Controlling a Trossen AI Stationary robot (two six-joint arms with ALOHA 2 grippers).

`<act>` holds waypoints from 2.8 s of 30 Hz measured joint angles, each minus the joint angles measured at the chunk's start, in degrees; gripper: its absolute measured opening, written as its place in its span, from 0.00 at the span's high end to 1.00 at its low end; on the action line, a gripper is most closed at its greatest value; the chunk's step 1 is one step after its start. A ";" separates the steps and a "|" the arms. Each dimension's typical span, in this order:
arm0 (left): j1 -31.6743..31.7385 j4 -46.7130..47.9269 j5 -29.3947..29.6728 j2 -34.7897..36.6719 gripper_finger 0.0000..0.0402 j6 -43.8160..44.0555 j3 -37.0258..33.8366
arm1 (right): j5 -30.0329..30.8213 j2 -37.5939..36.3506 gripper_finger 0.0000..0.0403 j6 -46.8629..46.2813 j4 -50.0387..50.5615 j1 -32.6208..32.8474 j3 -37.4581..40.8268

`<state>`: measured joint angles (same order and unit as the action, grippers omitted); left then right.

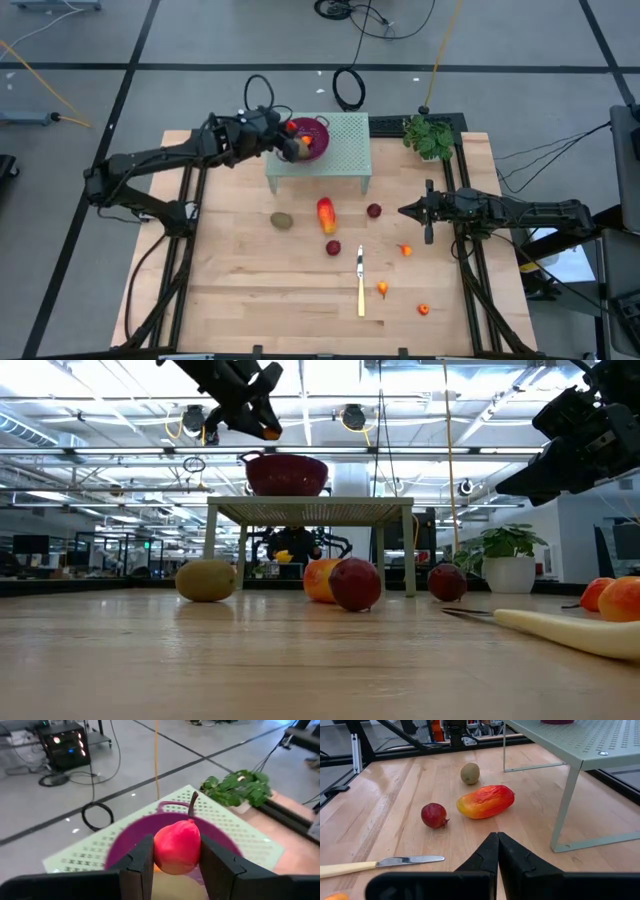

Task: Pick & Place Fruit
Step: Put the pear into violet strainer bowl on the shelf

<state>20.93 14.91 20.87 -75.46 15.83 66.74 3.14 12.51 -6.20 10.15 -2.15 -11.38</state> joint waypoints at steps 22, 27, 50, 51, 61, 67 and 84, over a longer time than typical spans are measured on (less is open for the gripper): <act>4.14 27.29 0.03 -17.48 0.69 -16.18 27.03 | 0.01 -0.01 0.99 0.00 0.01 -0.01 0.00; 4.86 28.37 -3.33 -20.74 0.69 -19.99 27.45 | 0.02 -0.02 0.99 0.00 0.00 -0.02 0.00; 8.04 31.53 -12.29 -22.86 0.69 -19.96 27.45 | 0.01 0.00 0.99 -0.17 0.01 -0.01 0.02; 8.08 31.55 -12.61 -22.86 0.69 -19.80 27.45 | 0.00 0.00 0.99 -0.19 0.02 -0.01 0.01; 8.04 31.64 -13.93 -22.86 0.69 -19.64 27.45 | 0.00 -0.01 0.99 -0.20 0.02 -0.02 0.01; 8.21 31.64 -13.93 -22.86 0.69 -18.68 27.45 | 0.00 0.00 0.99 -0.20 0.02 -0.01 0.01; 7.00 32.84 -14.40 -24.72 0.69 -18.66 27.43 | -0.05 -0.02 0.99 -0.22 0.00 -0.02 0.01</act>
<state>27.93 47.75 6.47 -100.18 -2.83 94.17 3.09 12.49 -6.42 10.15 -2.17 -11.37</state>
